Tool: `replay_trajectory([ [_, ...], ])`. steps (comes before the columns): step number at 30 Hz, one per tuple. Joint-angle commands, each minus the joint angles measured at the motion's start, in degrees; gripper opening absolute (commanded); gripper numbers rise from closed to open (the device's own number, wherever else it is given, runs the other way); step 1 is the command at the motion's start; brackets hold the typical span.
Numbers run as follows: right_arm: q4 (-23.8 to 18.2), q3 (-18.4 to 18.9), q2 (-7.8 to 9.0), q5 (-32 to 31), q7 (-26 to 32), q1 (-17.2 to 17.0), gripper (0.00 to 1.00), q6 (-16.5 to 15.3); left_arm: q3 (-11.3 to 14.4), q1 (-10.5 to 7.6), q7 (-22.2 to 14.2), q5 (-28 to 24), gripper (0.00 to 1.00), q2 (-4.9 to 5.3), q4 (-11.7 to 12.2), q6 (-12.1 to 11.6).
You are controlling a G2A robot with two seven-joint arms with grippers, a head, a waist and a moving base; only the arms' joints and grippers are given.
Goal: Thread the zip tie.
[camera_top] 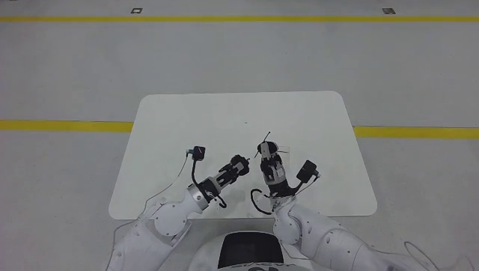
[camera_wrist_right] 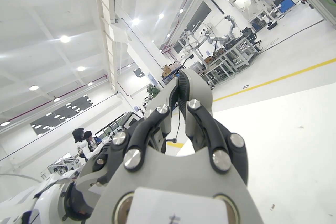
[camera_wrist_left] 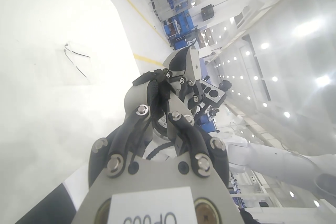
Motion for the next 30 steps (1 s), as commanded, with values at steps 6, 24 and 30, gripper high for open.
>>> replay_trajectory([
  [6, 0.13, -1.56, 0.14, 1.48, -0.29, 0.87, 0.00, 0.00, 0.45, -0.25, 0.22, -0.07, 0.00, 0.08, 0.19, 0.00],
  [24, 0.96, -4.58, 0.03, 3.57, -1.40, 2.53, 0.00, 0.00, 0.56, -0.25, 0.47, -0.32, 0.00, 0.14, 0.23, 0.00],
  [30, 1.23, -5.15, -0.11, 4.09, -1.48, 2.95, 0.00, 0.00, 0.56, -0.25, 0.47, -0.32, 0.00, 0.14, 0.23, 0.00],
])
